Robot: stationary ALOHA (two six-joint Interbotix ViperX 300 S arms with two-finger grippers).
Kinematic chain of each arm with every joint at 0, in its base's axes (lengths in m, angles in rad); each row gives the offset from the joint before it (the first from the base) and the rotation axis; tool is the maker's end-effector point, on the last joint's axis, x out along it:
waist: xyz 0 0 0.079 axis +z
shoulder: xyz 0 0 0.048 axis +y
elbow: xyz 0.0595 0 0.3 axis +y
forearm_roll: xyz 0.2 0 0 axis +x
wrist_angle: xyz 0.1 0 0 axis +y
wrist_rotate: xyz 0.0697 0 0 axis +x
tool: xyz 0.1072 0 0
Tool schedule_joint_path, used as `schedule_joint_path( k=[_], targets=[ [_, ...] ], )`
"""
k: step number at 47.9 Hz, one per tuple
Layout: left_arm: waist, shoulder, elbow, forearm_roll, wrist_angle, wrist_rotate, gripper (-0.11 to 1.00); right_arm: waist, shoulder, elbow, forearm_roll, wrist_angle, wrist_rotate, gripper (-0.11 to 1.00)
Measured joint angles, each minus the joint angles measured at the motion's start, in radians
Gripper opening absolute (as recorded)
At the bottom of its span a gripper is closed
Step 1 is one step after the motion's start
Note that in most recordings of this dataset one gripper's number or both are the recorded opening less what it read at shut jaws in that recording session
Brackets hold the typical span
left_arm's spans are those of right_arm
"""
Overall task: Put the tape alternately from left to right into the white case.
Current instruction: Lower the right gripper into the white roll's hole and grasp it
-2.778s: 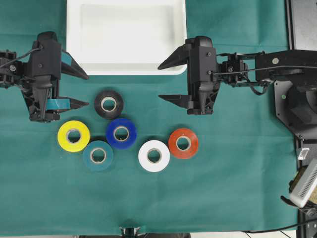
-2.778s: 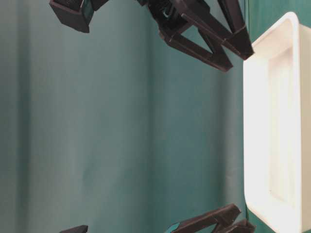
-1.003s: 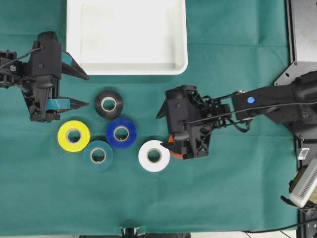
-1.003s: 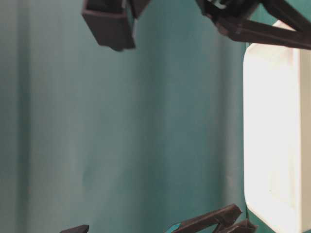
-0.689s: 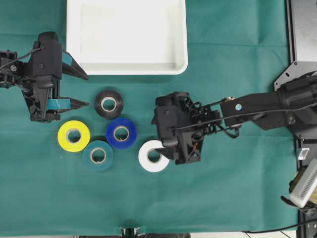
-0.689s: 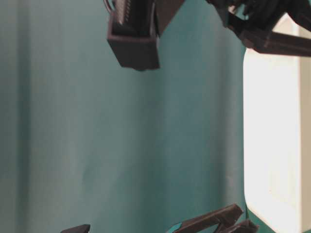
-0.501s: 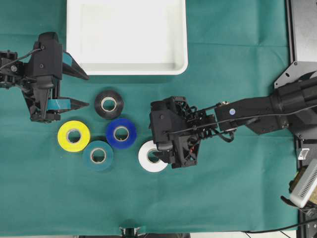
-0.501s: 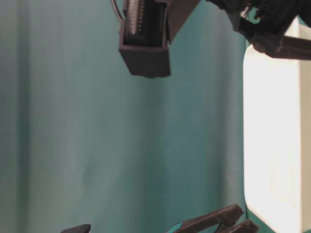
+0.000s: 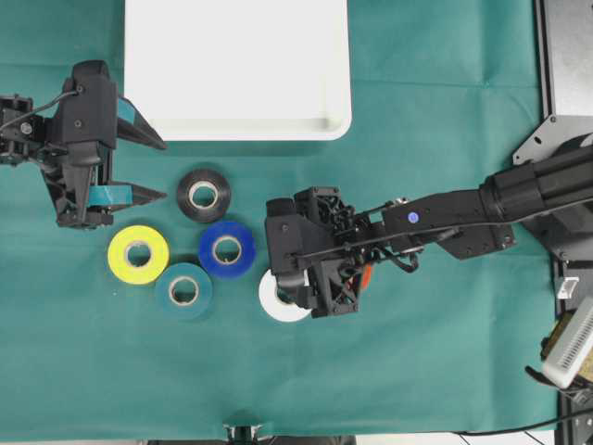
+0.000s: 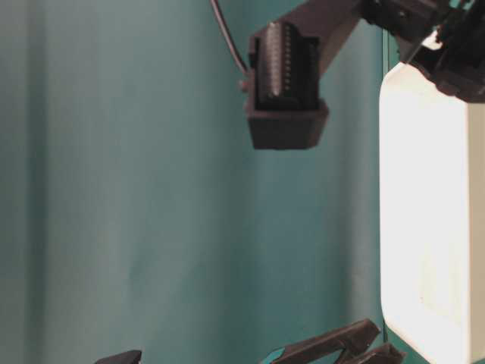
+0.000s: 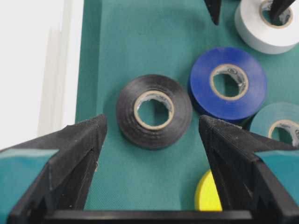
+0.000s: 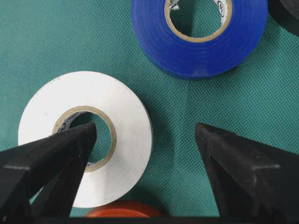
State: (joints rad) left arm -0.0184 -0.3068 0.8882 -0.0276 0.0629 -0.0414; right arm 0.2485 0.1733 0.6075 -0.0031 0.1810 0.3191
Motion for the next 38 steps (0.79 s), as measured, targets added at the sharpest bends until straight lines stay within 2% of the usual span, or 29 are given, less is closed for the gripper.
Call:
schedule_joint_path(
  k=[11, 18, 23, 28, 32, 34, 38],
  targets=[
    [0.002, 0.000, 0.002, -0.002, 0.000, 0.000, 0.81, 0.002, 0.020, -0.002, -0.002, 0.000, 0.003, 0.81],
    [0.002, 0.000, 0.002, 0.000, 0.000, 0.000, 0.81, 0.002, 0.023, -0.003, -0.002, 0.000, 0.002, 0.75],
    [0.002, 0.000, 0.002, 0.000, 0.000, 0.000, 0.81, 0.002, 0.023, -0.005, -0.002, 0.000, 0.002, 0.57],
    [0.002, 0.000, 0.002, 0.000, 0.002, 0.000, 0.81, 0.002, 0.023, -0.005, -0.002, 0.000, 0.003, 0.28],
    [0.002, 0.002, 0.002, -0.002, 0.000, 0.000, 0.81, 0.006, 0.023, -0.008, -0.002, 0.002, 0.005, 0.10],
    [0.002, 0.000, 0.002, -0.002, 0.000, 0.000, 0.81, 0.008, 0.023, -0.006, -0.002, 0.000, 0.002, 0.03],
    [0.002, 0.000, 0.002, 0.000, 0.000, 0.000, 0.81, 0.006, 0.023, -0.009, -0.002, 0.002, 0.002, 0.02]
  ],
)
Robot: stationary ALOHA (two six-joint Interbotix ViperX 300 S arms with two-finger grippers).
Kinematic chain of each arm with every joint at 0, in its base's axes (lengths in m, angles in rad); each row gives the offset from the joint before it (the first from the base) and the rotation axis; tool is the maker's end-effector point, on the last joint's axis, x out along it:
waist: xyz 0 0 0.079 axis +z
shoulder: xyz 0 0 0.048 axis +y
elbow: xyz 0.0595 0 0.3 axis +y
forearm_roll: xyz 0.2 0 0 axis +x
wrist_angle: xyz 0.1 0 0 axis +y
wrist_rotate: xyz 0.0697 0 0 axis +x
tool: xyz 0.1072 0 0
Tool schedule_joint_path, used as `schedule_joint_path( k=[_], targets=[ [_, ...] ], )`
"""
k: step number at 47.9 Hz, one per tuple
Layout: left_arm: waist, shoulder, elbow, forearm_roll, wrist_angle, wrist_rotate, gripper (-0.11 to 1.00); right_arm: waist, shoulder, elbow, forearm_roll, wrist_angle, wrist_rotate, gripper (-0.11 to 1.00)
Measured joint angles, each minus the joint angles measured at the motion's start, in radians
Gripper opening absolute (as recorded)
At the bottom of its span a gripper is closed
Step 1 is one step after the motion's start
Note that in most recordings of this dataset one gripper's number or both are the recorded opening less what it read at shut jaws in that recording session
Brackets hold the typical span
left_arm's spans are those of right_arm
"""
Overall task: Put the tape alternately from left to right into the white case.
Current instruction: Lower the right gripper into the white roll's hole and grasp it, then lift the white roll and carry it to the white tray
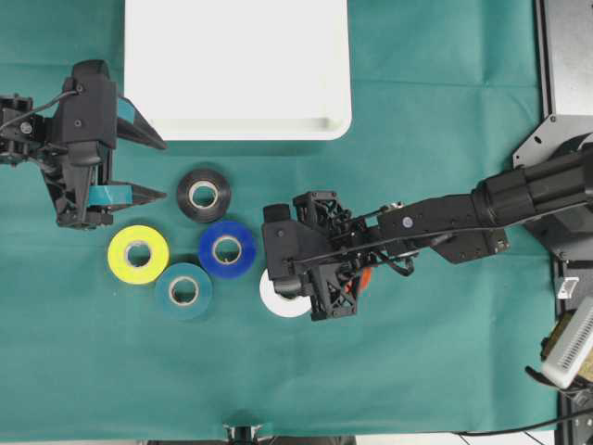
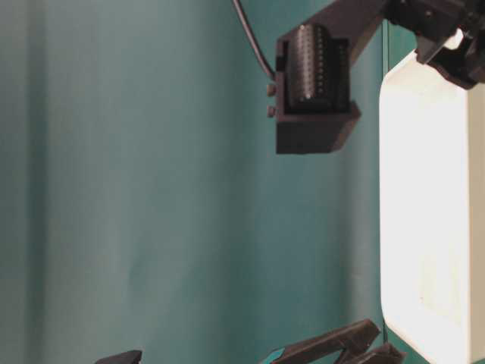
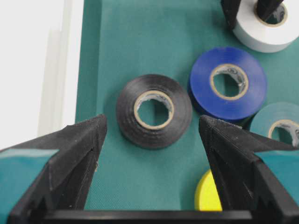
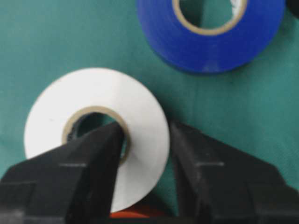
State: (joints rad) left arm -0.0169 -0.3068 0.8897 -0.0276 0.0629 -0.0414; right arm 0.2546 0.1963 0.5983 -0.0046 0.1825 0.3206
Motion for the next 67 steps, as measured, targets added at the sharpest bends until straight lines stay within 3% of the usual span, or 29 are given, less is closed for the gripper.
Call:
schedule_joint_path(
  k=[42, 51, 67],
  targets=[
    [0.000, 0.002, 0.006, 0.000, 0.002, 0.000, 0.81, -0.008, -0.178, 0.000, -0.011, 0.074, 0.002, 0.02],
    [0.000, 0.000, 0.011, 0.000, 0.000, -0.002, 0.81, -0.061, -0.178, 0.000, -0.012, 0.083, 0.000, 0.02],
    [0.000, 0.000, 0.023, 0.000, 0.000, -0.003, 0.81, -0.199, -0.235, 0.005, -0.063, 0.124, 0.002, 0.02]
  ],
)
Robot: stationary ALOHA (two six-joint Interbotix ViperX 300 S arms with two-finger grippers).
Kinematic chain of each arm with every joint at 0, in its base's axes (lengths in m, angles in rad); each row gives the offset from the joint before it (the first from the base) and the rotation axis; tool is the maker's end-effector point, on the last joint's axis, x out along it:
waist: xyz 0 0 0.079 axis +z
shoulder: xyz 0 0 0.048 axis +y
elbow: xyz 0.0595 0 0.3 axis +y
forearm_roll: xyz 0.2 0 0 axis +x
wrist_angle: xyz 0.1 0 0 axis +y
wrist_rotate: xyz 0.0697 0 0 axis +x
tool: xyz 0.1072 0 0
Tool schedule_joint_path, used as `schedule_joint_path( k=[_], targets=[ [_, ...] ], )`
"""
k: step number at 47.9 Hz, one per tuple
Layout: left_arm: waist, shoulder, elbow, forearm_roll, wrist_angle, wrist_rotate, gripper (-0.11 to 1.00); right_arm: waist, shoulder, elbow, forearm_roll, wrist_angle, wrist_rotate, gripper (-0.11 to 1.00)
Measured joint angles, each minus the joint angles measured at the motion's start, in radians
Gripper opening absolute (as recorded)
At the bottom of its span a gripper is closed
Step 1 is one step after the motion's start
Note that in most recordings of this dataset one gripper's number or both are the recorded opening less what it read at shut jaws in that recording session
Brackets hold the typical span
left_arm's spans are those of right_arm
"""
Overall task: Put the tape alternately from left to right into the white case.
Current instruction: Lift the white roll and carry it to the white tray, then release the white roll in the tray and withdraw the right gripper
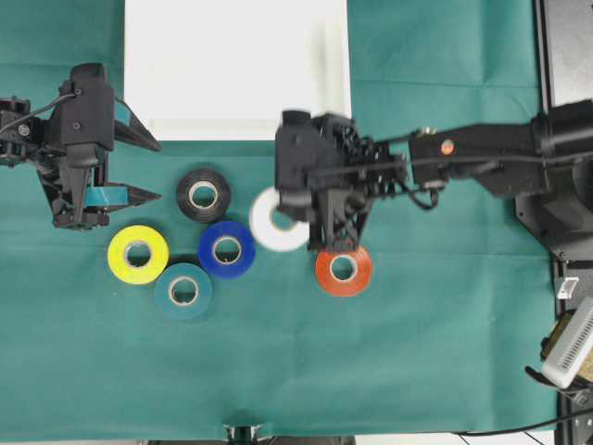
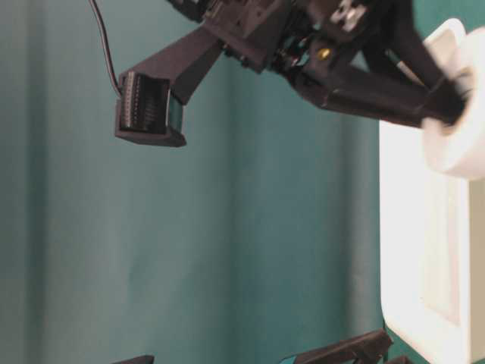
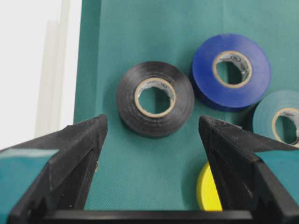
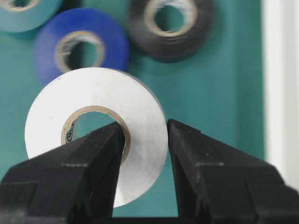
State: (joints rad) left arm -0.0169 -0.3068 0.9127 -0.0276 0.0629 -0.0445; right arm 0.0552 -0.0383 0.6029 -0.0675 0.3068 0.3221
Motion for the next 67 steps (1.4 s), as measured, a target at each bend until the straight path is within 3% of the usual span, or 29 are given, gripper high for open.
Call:
schedule_joint_path(
  k=[13, 40, 52, 67],
  targets=[
    [0.000, 0.000, 0.002, 0.000, 0.002, 0.000, 0.81, -0.146, -0.012, 0.002, -0.094, 0.015, 0.000, 0.02],
    [0.000, 0.000, 0.002, -0.002, 0.000, 0.000, 0.81, -0.417, 0.054, 0.000, -0.221, 0.002, -0.002, 0.02],
    [-0.002, 0.000, 0.002, 0.000, 0.000, 0.000, 0.81, -0.506, 0.110, -0.018, -0.238, -0.052, -0.002, 0.02],
    [-0.002, 0.000, 0.002, 0.000, 0.000, 0.000, 0.81, -0.558, 0.141, -0.034, -0.244, -0.091, -0.003, 0.02]
  ],
)
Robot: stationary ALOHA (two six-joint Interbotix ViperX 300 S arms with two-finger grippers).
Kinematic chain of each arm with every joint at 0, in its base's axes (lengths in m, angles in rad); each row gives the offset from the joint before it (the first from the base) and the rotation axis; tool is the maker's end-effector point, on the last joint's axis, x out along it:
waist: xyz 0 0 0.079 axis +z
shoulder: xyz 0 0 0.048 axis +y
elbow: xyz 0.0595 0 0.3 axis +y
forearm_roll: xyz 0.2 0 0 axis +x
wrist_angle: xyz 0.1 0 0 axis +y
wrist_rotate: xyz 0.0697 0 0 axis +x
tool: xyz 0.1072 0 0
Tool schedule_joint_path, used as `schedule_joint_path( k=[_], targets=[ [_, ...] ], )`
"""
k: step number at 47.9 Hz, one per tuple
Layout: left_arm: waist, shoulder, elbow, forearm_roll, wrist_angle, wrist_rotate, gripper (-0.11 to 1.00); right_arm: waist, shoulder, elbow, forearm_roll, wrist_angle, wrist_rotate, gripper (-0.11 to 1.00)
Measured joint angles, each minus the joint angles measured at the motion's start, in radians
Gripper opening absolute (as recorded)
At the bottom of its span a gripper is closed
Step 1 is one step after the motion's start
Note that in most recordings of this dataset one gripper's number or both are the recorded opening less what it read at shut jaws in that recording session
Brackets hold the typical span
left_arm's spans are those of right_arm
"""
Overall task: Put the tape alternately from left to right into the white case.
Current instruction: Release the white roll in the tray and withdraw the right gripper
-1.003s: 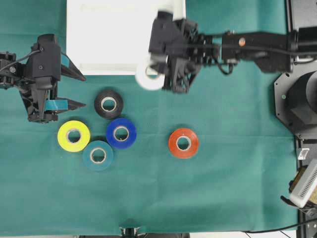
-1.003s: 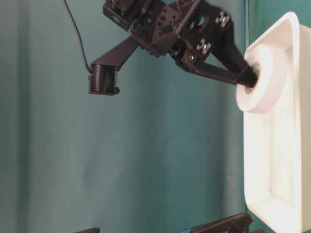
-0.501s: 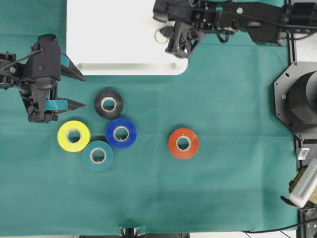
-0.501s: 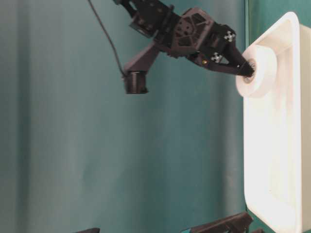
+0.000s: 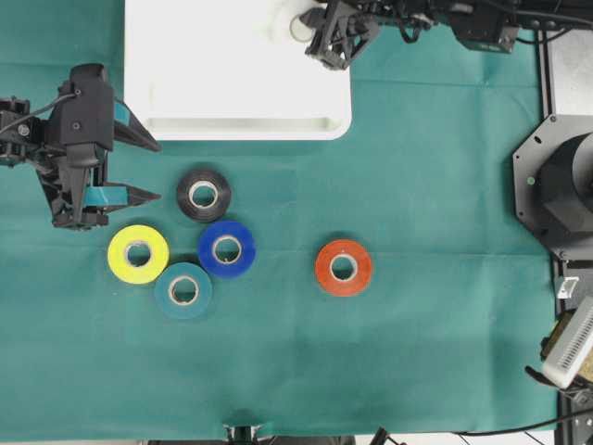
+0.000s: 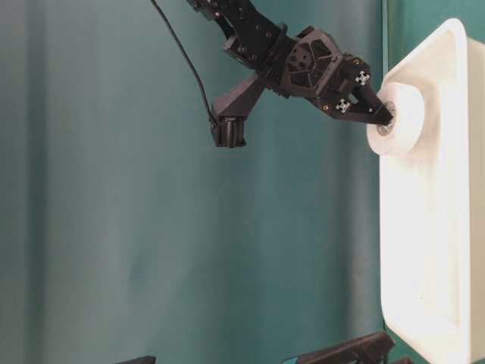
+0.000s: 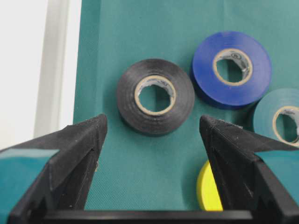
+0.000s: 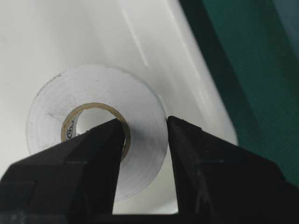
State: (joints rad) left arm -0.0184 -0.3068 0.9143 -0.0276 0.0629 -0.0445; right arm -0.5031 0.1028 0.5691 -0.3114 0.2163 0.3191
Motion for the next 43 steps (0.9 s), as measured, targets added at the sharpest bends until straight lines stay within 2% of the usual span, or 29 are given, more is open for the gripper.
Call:
schedule_joint_path(
  k=[23, 29, 37, 39, 43],
  targets=[
    [0.000, 0.002, 0.000, -0.002, 0.000, -0.002, 0.81, -0.003, 0.000, 0.000, -0.002, -0.008, 0.000, 0.04],
    [0.000, 0.000, 0.000, 0.000, 0.002, -0.002, 0.81, -0.003, 0.000, -0.002, 0.000, -0.008, 0.000, 0.30],
    [0.002, 0.000, 0.000, 0.000, 0.000, 0.000, 0.80, -0.003, 0.000, -0.002, 0.000, -0.009, 0.000, 0.80],
    [0.000, 0.000, 0.000, 0.000, 0.002, -0.002, 0.81, -0.005, 0.002, -0.002, -0.002, -0.009, 0.000, 0.85],
    [0.000, 0.000, 0.000, 0.000, 0.002, -0.002, 0.80, -0.005, 0.000, -0.002, 0.000, -0.011, 0.000, 0.85]
  ],
)
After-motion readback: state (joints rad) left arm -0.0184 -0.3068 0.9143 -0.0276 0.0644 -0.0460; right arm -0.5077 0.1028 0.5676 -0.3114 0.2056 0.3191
